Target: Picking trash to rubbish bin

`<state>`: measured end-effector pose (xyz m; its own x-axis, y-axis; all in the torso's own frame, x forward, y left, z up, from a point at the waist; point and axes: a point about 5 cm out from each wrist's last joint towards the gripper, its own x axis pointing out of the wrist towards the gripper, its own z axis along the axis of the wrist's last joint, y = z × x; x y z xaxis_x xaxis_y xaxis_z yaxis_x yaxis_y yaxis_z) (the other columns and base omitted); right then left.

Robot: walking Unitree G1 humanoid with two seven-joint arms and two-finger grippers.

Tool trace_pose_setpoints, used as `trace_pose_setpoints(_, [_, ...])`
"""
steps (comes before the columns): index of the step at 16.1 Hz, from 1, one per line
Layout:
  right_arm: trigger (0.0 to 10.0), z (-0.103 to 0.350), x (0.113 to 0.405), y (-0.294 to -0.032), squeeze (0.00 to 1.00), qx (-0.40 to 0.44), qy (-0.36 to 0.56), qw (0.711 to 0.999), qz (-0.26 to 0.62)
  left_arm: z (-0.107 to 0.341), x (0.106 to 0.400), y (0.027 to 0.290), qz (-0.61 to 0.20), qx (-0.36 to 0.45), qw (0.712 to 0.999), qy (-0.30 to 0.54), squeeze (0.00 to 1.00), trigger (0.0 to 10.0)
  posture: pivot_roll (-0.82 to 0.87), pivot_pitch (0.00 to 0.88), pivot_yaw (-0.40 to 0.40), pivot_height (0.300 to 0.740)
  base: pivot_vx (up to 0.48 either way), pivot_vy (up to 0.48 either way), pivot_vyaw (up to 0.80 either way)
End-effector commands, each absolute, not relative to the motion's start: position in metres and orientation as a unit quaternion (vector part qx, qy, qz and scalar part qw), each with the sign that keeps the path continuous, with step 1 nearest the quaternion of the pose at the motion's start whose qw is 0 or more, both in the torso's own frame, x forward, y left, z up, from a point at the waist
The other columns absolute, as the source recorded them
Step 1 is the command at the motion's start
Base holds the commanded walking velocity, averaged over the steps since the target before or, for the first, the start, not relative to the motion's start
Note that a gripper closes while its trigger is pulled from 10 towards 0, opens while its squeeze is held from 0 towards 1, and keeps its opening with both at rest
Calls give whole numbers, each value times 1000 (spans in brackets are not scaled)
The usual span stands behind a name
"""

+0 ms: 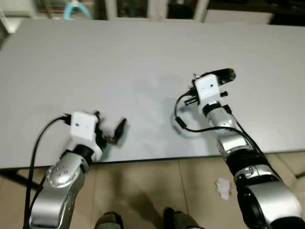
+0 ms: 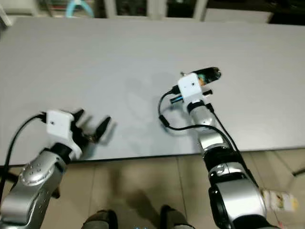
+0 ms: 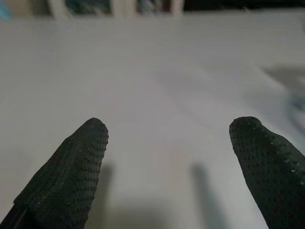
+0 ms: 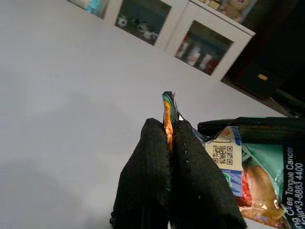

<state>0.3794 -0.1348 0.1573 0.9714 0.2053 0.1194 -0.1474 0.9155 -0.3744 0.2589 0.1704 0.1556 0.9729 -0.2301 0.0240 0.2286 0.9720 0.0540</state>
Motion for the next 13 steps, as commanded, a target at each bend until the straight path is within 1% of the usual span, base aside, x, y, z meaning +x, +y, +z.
trace_pose_setpoints(1, [10000,155,377,-137,0,-184,-74,976,90,159,261,174,-84,34,995,-34,0,10000,21,113,-50,740,0,0,-781])
trace_pose_setpoints(3, [10000,151,372,-135,0,-156,-68,982,83,154,262,175,-39,57,996,-55,0,10000,18,109,-46,740,0,0,-781])
trace_pose_setpoints(5, [10000,148,367,-137,0,-152,-67,983,76,151,261,175,-15,48,997,-58,0,10000,15,108,-40,740,0,0,-778])
trace_pose_setpoints(10, [10000,149,362,-137,0,-149,-68,984,70,150,268,162,-15,42,997,-70,0,10000,6,105,-30,740,0,0,-780])
trace_pose_setpoints(13, [10000,152,359,-134,0,-151,-77,983,70,154,272,167,15,7,997,-72,0,10000,4,105,-27,740,0,0,-781])
